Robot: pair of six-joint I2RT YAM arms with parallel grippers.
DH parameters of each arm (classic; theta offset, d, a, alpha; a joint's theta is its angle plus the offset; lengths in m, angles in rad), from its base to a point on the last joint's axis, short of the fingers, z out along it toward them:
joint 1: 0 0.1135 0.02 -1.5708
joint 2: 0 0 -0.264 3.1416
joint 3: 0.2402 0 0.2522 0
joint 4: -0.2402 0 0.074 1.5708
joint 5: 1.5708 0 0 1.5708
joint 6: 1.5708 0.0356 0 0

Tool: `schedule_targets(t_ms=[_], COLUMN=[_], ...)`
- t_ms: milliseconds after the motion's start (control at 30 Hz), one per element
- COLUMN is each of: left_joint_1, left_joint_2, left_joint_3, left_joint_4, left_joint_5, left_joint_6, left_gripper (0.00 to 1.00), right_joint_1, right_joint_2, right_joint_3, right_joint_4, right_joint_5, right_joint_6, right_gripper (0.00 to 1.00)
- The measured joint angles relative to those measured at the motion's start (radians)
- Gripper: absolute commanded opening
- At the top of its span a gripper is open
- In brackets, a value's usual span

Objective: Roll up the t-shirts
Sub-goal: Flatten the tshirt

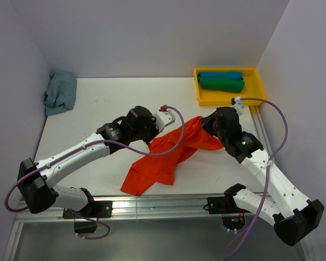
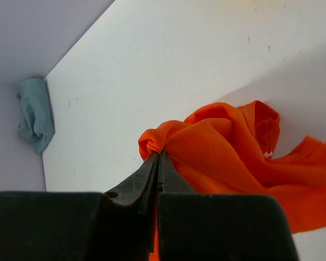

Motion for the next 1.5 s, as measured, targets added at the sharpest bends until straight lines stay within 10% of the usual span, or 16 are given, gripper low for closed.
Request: schedule_targets(t_ms=[300, 967, 1267, 1500], left_joint_1=[-0.338, -0.494, -0.494, -0.494], left_joint_2=[0.059, 0.340, 0.381, 0.394], left_joint_3=[-0.225, -0.208, -0.211, -0.226], left_joint_4=[0.048, 0.161, 0.241, 0.277], left_joint_5=[-0.014, -0.014, -0.090, -0.123], left_joint_6=[0.031, 0.038, 0.036, 0.027], left_gripper=[0.45, 0.55, 0.41, 0.00], right_joint_1=[-0.016, -0.019, -0.019, -0.019], right_joint_2=[0.052, 0.077, 0.069, 0.062], right_joint_3=[-0.023, -0.130, -0.137, -0.143], right_joint_4=[0.012, 0.032, 0.038, 0.040], right_joint_5=[-0.024, -0.035, -0.051, -0.059], right_joint_6=[-0.027, -0.008, -0.009, -0.010], right_gripper=[0.00, 0.00, 0.00, 0.00])
